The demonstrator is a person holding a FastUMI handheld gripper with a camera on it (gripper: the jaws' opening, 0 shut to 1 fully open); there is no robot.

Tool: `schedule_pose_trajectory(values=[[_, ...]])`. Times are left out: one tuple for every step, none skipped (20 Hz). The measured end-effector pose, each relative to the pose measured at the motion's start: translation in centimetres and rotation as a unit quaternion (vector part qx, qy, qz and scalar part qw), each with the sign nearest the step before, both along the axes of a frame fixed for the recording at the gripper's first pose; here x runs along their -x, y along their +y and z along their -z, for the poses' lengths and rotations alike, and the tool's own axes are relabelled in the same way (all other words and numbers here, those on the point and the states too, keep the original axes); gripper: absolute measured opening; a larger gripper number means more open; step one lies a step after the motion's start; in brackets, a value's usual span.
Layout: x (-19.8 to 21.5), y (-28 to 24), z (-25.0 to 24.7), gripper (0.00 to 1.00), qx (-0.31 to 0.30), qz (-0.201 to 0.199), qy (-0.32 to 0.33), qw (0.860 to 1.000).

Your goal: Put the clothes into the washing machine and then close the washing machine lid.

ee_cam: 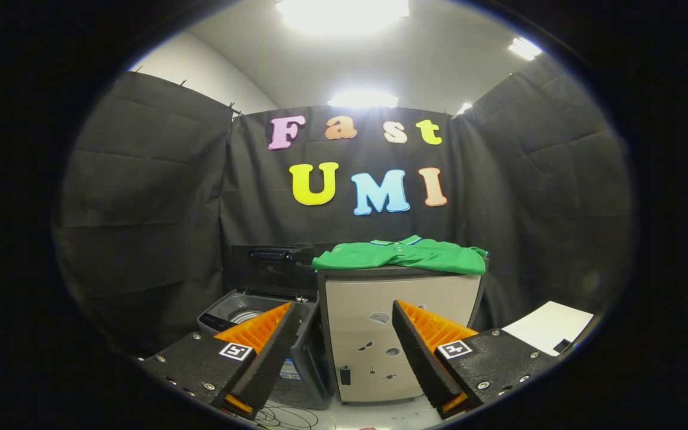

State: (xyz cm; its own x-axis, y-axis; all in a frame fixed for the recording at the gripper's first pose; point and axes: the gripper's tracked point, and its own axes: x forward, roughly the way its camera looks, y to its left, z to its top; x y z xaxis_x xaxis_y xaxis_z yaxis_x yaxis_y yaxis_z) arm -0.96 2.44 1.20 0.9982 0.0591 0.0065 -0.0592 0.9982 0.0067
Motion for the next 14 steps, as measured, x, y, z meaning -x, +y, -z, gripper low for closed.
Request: schedule_pose_trajectory(values=[[0.1, 0.0, -0.2, 0.96, 0.0, 0.0, -0.001, 1.0], [0.1, 0.0, -0.4, 0.96, 0.0, 0.0, -0.001, 1.0], [0.1, 0.0, -0.7, 0.96, 0.002, 0.001, -0.001, 1.0], [0.2, -0.1, -0.9, 0.97, 0.006, 0.003, -0.001, 1.0], [0.1, -0.2, -1.2, 0.97, 0.008, 0.003, -0.002, 1.0], [0.0, -0.1, -1.6, 0.96, 0.007, 0.002, -0.002, 1.0], [-0.3, -0.1, -2.0, 0.96, 0.005, 0.0, -0.003, 1.0], [-0.5, -0.2, -2.4, 0.96, 0.001, 0.0, -0.003, 1.0], [-0.8, -0.4, -3.0, 0.96, -0.001, 0.002, -0.005, 1.0], [-1.3, -0.6, -3.8, 0.97, -0.003, 0.004, -0.01, 1.0], [-1.7, -0.8, -4.8, 0.96, -0.003, 0.005, -0.017, 1.0], [-2.3, -1.1, -5.6, 0.97, 0.0, 0.008, -0.021, 1.0], [-3.0, -1.5, -6.3, 0.96, 0.003, 0.01, -0.025, 1.0], [-3.7, -1.8, -7.0, 0.96, 0.003, 0.012, -0.026, 1.0]])
